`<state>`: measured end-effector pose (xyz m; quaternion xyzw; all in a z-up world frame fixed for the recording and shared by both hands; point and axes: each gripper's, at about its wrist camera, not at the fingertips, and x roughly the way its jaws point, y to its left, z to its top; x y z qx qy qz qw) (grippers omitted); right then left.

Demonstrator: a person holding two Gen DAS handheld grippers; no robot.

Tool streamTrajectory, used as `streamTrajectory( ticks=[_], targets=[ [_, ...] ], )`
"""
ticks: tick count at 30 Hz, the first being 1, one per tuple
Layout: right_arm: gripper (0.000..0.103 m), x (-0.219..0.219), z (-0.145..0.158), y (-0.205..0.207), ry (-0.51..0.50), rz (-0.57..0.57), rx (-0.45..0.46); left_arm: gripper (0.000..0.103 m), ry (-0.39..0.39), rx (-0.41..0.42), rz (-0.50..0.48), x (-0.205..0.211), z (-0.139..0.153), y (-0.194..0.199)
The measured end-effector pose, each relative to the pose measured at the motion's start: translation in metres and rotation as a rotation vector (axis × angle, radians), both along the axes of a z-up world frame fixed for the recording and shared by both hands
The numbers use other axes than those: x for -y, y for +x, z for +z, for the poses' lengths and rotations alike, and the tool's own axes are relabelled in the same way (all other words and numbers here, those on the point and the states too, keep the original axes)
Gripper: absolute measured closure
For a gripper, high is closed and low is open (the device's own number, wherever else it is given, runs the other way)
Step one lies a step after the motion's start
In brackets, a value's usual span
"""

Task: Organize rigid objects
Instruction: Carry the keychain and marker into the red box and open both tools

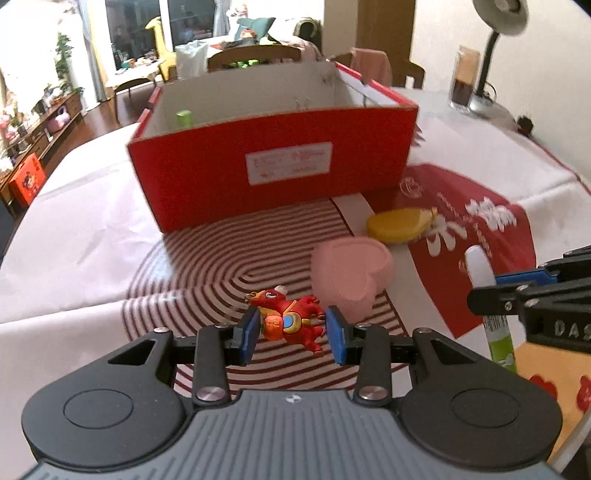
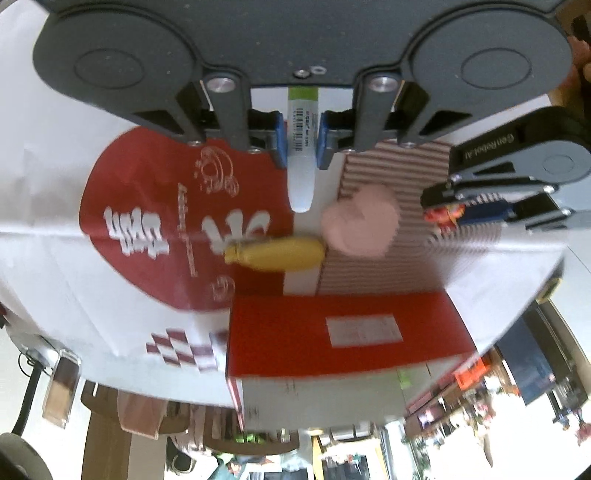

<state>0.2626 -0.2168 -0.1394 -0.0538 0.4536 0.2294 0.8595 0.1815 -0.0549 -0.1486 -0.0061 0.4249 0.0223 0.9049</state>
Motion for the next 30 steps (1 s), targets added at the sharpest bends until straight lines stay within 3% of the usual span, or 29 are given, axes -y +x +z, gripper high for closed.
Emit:
streamTrajectory(
  ticks=[10,24,30],
  targets=[
    [0.087,0.001,0.055,0.022,0.079,0.012,0.118,0.065,-0.022,0.099,0.066,-0.025,0.056,0.005],
    [0.087,-0.023,0.125,0.087,0.103,0.06,0.224,0.065,0.09,0.219,0.067,-0.037,0.116,0.053],
    [0.087,-0.035,0.138,0.112,0.095,0.081,0.257,0.065,0.126,0.244,0.057,-0.038,0.129,0.079]
  ],
)
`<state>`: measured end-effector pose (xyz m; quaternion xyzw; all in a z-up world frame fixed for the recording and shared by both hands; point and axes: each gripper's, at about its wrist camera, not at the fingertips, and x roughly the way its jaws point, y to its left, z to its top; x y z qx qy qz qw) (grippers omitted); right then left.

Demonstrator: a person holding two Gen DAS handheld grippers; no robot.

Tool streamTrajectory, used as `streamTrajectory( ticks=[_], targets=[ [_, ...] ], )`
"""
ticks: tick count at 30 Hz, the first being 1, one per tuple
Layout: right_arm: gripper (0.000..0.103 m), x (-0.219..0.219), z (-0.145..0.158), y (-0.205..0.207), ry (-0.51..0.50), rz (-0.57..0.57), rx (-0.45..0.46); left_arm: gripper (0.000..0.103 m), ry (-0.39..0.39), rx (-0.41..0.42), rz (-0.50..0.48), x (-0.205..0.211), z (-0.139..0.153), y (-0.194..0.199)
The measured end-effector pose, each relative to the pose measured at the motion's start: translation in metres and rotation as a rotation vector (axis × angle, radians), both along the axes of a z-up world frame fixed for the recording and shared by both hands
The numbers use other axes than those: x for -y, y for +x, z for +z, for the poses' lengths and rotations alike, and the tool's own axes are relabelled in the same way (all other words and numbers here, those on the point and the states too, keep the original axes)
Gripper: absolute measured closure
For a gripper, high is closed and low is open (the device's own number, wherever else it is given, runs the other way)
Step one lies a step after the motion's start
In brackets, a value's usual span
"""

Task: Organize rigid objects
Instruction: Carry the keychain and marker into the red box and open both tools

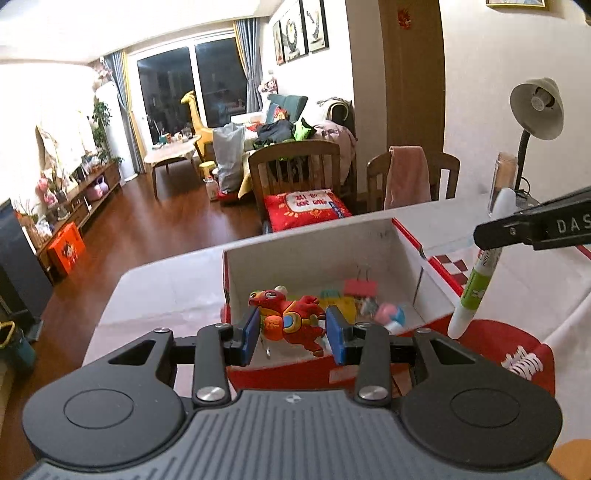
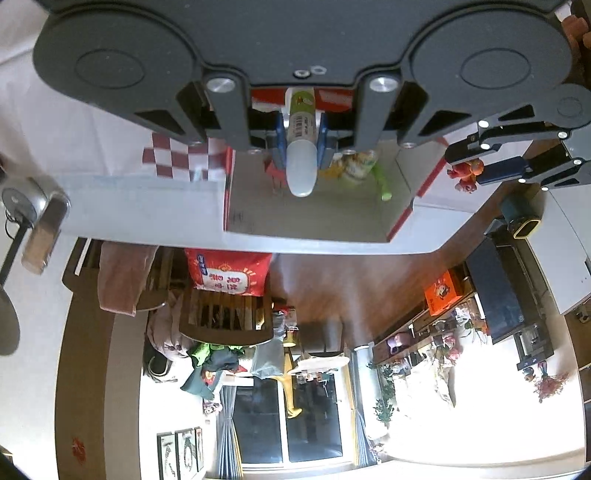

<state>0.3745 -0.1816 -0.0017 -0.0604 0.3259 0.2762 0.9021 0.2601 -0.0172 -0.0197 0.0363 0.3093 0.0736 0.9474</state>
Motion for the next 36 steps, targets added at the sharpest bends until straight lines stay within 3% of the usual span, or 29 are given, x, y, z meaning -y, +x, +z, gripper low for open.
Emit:
streamTrajectory(
  ticks=[10,24,36],
  targets=[
    [0.087,-0.017,-0.01,0.044,-0.043,0.002,-0.007,0.065,-0.015,-0.05,-0.008,-0.011,-0.005,0.048],
    [0.087,-0.043,-0.068,0.086,-0.183,0.071,-0.11,0.065,-0.054,-0.201,0.018,-0.022,-0.062,0.094],
    [0.087,-0.073,-0.102,0.123,-0.22,0.136,-0.181,0.065,-0.033,-0.3,-0.001,-0.012,-0.092,0.134]
  ],
)
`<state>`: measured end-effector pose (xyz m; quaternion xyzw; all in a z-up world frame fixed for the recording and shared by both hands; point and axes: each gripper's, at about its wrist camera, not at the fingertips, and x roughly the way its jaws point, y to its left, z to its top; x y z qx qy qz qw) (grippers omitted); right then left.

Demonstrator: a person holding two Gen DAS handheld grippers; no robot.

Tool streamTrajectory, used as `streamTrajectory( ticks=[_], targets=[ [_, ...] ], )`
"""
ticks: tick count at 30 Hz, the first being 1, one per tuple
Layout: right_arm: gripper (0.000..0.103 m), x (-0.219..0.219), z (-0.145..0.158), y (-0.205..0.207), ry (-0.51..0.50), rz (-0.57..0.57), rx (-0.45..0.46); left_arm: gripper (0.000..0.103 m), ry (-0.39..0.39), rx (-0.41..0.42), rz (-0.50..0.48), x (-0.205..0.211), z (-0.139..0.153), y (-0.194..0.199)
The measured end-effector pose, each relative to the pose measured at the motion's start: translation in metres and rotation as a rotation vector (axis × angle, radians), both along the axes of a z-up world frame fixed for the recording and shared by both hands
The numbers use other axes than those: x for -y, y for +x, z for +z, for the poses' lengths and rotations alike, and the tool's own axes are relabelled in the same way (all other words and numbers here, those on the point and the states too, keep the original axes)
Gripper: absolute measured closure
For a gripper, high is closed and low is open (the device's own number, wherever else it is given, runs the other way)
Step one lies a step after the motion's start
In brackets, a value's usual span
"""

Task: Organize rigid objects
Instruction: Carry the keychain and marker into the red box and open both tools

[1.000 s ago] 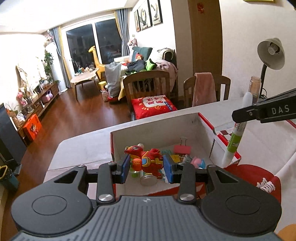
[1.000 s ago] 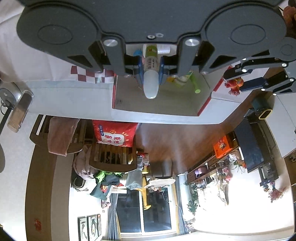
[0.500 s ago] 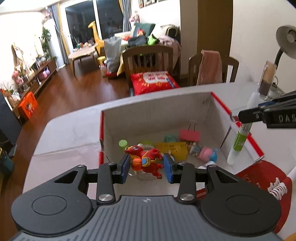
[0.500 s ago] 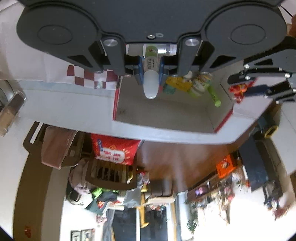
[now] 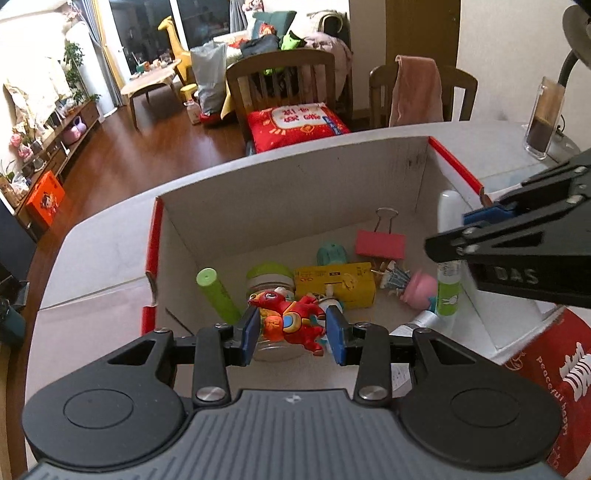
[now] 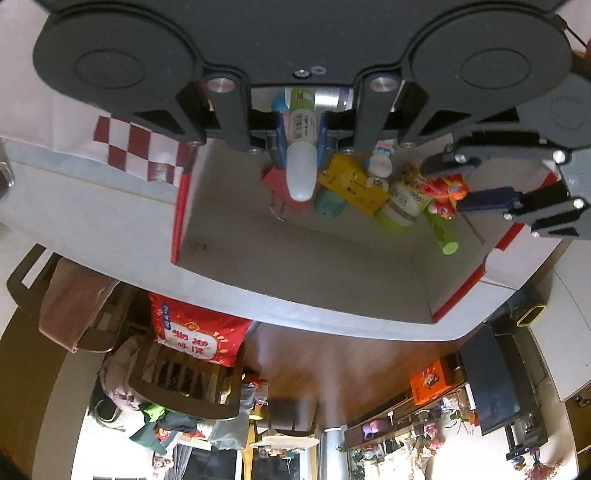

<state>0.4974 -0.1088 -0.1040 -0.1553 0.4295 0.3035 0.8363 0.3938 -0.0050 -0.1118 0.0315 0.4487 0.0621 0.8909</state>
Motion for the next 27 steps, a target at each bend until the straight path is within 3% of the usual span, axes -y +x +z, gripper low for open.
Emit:
streamTrajectory(
  ticks=[14,22,27],
  targets=[
    [0.087,-0.019,-0.035,0.028,-0.045,-0.043,-0.066,0.065,-0.017,-0.073,0.037,-0.005,-0.022,0.019],
    [0.086,-0.016,-0.039,0.031,-0.048,-0.071,-0.099,0.064,-0.038,-0.094,0.052,-0.009,-0.027,0.021],
    [0.078,-0.01,-0.035,0.027,-0.037,-0.064,-0.118,0.064,-0.053,-0.098,0.06,-0.01,-0.027,0.02]
  ],
)
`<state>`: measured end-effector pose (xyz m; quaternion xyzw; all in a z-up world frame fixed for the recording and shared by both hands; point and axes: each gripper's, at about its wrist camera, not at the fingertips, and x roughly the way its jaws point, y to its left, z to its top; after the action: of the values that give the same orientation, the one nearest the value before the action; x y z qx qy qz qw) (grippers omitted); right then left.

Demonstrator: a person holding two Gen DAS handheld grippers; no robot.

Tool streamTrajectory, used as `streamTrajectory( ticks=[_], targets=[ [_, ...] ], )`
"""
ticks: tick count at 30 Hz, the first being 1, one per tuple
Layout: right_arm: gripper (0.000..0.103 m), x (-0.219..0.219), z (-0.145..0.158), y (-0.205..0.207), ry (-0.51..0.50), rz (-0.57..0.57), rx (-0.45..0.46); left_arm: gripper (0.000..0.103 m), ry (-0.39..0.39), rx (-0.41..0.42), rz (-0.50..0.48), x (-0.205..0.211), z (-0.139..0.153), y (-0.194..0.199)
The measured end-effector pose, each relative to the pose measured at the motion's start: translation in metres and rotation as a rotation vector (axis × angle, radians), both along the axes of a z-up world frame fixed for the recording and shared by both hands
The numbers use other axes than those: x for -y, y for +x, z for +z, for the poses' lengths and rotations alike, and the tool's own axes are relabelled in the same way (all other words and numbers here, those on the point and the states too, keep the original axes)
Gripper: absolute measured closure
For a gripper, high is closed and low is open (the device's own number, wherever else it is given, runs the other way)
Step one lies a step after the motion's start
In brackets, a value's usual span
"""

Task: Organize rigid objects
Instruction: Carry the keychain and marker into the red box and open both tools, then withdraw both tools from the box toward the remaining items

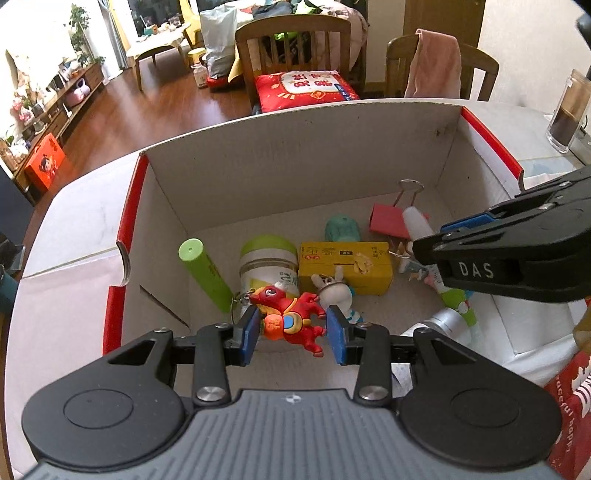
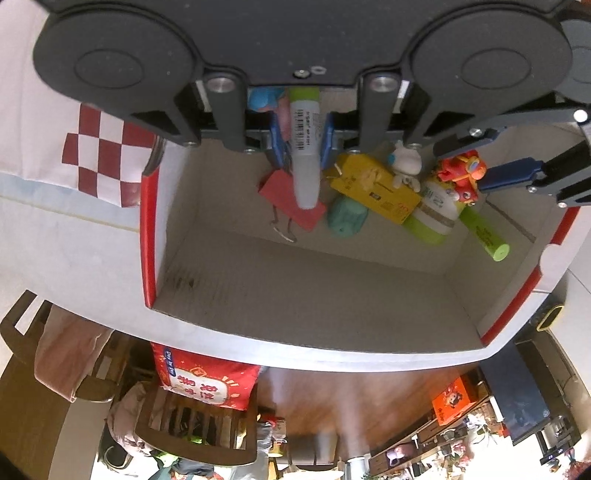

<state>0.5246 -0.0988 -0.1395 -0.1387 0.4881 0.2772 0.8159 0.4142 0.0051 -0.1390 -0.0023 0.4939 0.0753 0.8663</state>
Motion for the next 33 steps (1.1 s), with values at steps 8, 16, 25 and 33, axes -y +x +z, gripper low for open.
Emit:
streamTrajectory(
  ticks=[8,16,25,33],
  targets=[
    [0.068,0.01,0.011,-0.011,0.039,-0.007,0.0,0.059,-0.051,-0.001,0.012,-0.001,0.006,-0.007],
    [0.055,0.018,0.032,-0.026,0.076,-0.023,0.034,0.049,-0.073,0.041,0.016,0.001,0.023,-0.022],
    [0.044,0.025,0.057,-0.054,0.117,-0.026,0.073,0.04,-0.071,0.096,0.025,-0.002,0.043,-0.046],
    [0.028,0.036,0.081,-0.087,0.165,-0.027,0.125,0.038,-0.071,0.147,0.025,-0.008,0.064,-0.077]
  ],
)
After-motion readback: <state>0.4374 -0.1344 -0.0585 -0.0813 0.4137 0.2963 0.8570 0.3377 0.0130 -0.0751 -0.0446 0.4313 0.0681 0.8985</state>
